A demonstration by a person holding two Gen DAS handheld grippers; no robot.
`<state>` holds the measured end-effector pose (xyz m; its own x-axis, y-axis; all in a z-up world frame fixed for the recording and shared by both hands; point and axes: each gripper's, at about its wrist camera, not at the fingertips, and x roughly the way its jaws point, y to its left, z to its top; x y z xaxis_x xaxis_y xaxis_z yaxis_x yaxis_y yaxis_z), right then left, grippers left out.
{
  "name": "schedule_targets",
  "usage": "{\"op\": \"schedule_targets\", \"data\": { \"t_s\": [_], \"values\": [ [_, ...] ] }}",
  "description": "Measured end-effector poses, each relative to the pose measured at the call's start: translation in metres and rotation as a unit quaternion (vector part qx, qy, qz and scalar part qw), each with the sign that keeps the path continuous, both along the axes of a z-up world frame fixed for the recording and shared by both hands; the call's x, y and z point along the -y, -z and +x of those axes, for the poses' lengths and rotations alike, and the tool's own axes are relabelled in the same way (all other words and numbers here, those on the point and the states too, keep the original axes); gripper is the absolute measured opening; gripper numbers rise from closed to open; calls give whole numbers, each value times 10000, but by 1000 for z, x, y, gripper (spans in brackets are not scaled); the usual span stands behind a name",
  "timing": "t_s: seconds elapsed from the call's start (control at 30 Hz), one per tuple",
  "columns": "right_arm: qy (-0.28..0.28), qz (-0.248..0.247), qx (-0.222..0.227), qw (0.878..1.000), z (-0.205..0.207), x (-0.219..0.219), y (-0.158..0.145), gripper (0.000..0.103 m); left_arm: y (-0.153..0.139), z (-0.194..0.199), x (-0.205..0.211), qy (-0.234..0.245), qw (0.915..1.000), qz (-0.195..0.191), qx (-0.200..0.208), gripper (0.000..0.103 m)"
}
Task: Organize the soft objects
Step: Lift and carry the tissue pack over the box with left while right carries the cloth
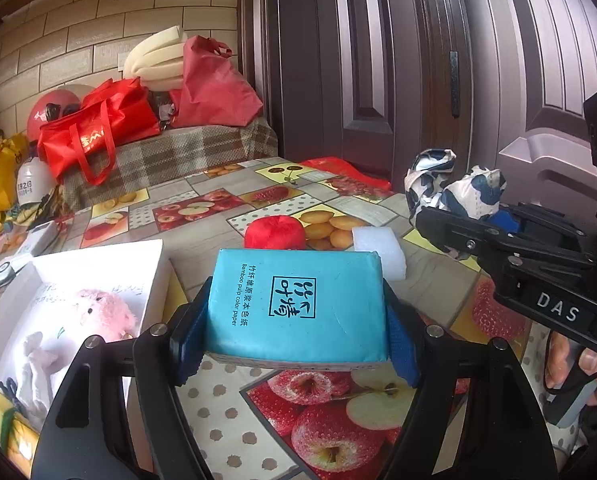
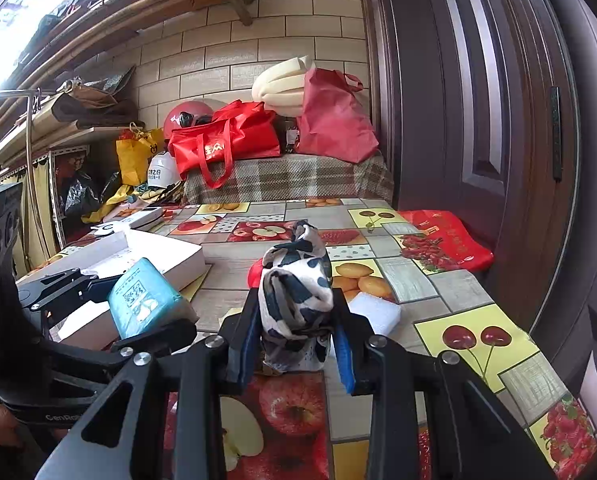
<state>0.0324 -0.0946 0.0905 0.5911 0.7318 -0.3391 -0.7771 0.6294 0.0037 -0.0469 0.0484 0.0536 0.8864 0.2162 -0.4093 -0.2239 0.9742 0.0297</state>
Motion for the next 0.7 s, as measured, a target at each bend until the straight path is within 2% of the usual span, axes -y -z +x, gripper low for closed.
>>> {"op": "schedule_targets", "data": {
  "t_s": [0.3, 0.5, 0.7],
  "values": [
    [-99, -3, 9, 10000, -8, -2, 1, 33, -1, -44, -6, 0, 9998, -167, 75, 75],
    [-293, -63, 30, 9995, -18, -11, 2, 33, 0, -76, -28, -381, 9984, -386, 140, 75],
    [-398, -128, 9, 9991, -22, -17, 3, 33, 2, -98, -50, -796, 9964, -243, 147, 75]
  ]
}}
